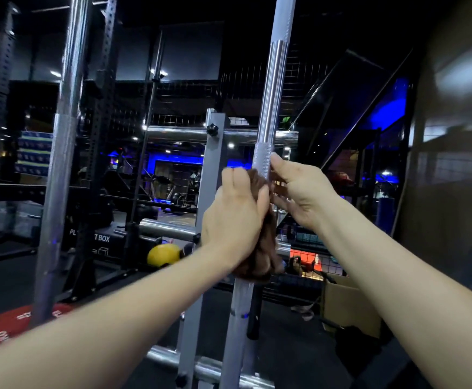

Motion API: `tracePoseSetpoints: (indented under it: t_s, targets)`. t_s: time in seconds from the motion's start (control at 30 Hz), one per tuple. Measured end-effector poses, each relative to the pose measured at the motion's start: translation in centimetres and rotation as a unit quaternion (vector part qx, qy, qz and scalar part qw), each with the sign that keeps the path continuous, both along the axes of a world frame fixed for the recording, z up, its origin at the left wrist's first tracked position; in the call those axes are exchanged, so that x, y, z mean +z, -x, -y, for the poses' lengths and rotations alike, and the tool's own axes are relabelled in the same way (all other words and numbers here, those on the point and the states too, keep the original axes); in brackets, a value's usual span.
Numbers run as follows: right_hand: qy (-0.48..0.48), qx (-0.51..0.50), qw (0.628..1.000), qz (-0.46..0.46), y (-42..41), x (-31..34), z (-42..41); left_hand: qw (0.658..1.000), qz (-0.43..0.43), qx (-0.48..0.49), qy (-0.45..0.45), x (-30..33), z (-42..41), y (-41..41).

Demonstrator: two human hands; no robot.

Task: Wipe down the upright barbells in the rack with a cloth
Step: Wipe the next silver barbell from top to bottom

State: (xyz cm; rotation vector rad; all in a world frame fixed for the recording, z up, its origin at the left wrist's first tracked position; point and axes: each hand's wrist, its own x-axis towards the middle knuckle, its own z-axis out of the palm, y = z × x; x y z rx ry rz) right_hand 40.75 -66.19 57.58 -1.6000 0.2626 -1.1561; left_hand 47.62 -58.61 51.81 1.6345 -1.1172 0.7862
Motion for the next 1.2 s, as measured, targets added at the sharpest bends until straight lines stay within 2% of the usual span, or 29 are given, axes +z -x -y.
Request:
tracePoseSetpoints:
  t_s: [0.07, 0.13, 0.3, 0.37, 0.47, 0.57, 0.63, 0.7, 0.87, 0.93, 1.07, 1.2]
  targets:
    - [0.011, -0.008, 1.0, -0.007, 0.4, -0.1, -0.4, 0.999, -0.009, -0.005, -0.054, -2.4, -1.0, 0.3]
    - [0.021, -0.026, 0.999, -0.015, 0.5, 0.2, -0.7, 0.998, -0.015, -0.01, -0.066, -2.5, -1.5, 0.2]
    - [-0.004, -0.063, 0.998, -0.006, -0.1, 1.0, -1.0, 0.999, -0.016, -0.019, 0.024, 4.2, 0.1, -0.3]
    - [-0.008, -0.067, 0.998, -0.011, -0.1, 1.1, -0.9, 0.999, -0.009, -0.01, 0.052, 4.6, 0.6, -0.3]
    - [0.018, -0.052, 0.998, -0.01, 0.1, 0.3, -0.7, 0.999, 0.008, 0.005, 0.044, 0.6, 0.6, -0.6]
    - [0.021, -0.035, 0.999, 0.004, 0.3, -1.2, -1.0, 1.0, 0.016, 0.004, -0.008, -4.4, -0.4, -0.1]
    - [0.009, -0.03, 0.999, 0.012, 0.5, -1.9, -1.3, 0.998, -0.012, -0.003, -0.061, -5.7, -0.9, 0.0]
    - [0.001, -0.034, 0.999, 0.011, 0.6, -2.4, -1.5, 0.997, -0.007, 0.002, -0.075, -5.3, -1.3, -0.2]
    - [-0.008, -0.062, 0.998, 0.019, 0.2, -1.9, -1.7, 0.998, -0.043, -0.028, 0.027, 2.3, 0.1, -0.4]
    - [-0.011, -0.059, 0.998, 0.025, 0.0, -1.8, -1.5, 0.997, -0.035, -0.02, 0.065, 3.1, 0.5, -0.2]
    - [0.016, -0.051, 0.998, 0.017, -0.1, -2.9, -1.4, 0.999, 0.0, -0.004, 0.035, -4.0, -0.3, -0.3]
    - [0.011, -0.056, 0.998, 0.024, -0.3, -3.8, -1.6, 0.998, -0.011, -0.006, -0.061, -8.7, -1.4, -0.1]
